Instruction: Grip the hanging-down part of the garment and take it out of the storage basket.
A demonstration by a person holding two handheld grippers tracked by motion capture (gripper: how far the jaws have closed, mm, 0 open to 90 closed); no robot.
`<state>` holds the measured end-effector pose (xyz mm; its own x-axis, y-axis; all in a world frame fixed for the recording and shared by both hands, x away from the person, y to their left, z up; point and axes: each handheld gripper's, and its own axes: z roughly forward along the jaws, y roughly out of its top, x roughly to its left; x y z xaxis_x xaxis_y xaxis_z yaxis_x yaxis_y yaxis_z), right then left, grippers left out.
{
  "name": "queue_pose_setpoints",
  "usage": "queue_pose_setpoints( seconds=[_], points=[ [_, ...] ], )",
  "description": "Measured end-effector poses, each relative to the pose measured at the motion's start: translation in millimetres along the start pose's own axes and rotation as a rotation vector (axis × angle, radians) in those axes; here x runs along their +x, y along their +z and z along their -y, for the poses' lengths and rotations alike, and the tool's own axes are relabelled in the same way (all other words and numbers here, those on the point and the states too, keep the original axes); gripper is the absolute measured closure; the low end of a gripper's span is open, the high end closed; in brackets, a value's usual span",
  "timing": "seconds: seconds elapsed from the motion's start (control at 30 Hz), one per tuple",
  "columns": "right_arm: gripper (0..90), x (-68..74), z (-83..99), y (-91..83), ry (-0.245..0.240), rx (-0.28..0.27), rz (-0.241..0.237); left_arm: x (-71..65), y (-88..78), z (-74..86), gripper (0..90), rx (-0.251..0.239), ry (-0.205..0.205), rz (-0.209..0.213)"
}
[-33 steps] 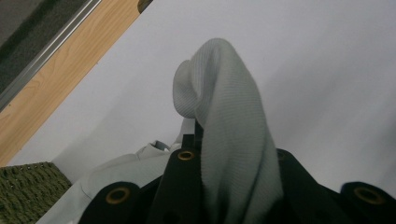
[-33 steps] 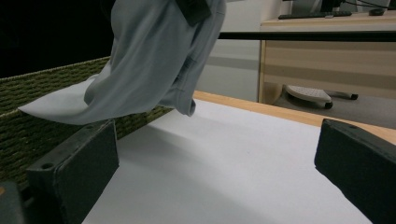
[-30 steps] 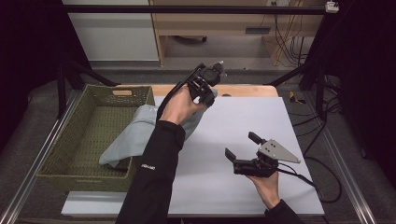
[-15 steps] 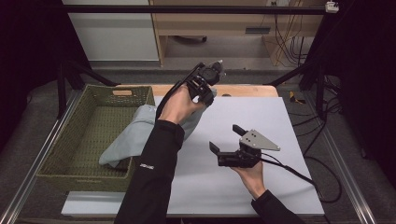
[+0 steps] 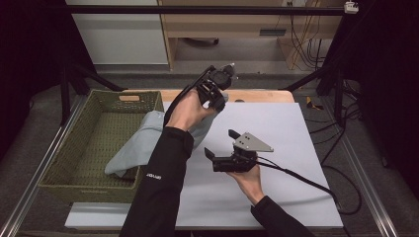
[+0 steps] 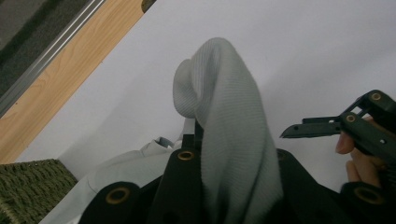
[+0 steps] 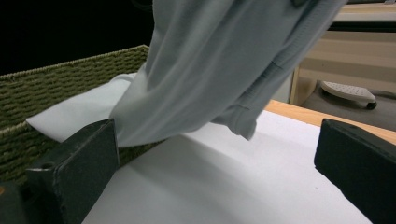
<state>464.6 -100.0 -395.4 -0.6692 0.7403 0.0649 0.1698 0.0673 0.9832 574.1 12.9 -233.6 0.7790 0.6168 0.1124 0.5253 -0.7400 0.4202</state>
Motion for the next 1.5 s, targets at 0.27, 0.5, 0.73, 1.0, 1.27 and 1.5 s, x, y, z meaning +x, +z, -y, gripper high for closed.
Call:
queue_pose_setpoints(
  seconds=[0.27,0.5,0.73,1.0,1.27,1.5],
  points=[
    [0.4,9.5,-4.3,24.3,-0.009,-0.001,-0.011,-1.3,-0.7,-0.5,81.6,-0.003,-0.007,0.004],
    [0.4,14.7,0.3,47.7,-0.022,0.0,-0.017,-2.2,-2.1,-0.5,81.6,-0.001,0.01,-0.004],
    [3.0,11.8,3.8,62.6,-0.003,0.013,-0.007,-2.7,-2.3,-0.2,81.6,-0.004,0.003,-0.003],
    [18.8,15.1,7.9,76.2,0.039,0.032,-0.036,-3.2,-3.1,-0.4,81.6,0.004,0.003,-0.015],
    [57.2,16.6,6.5,76.7,0.077,0.031,-0.074,-2.5,-4.0,1.6,81.6,0.001,0.005,-0.018],
    [86.7,15.1,2.5,71.2,0.071,0.072,-0.103,1.4,-8.6,6.1,81.6,-0.005,0.001,-0.014]
  ],
)
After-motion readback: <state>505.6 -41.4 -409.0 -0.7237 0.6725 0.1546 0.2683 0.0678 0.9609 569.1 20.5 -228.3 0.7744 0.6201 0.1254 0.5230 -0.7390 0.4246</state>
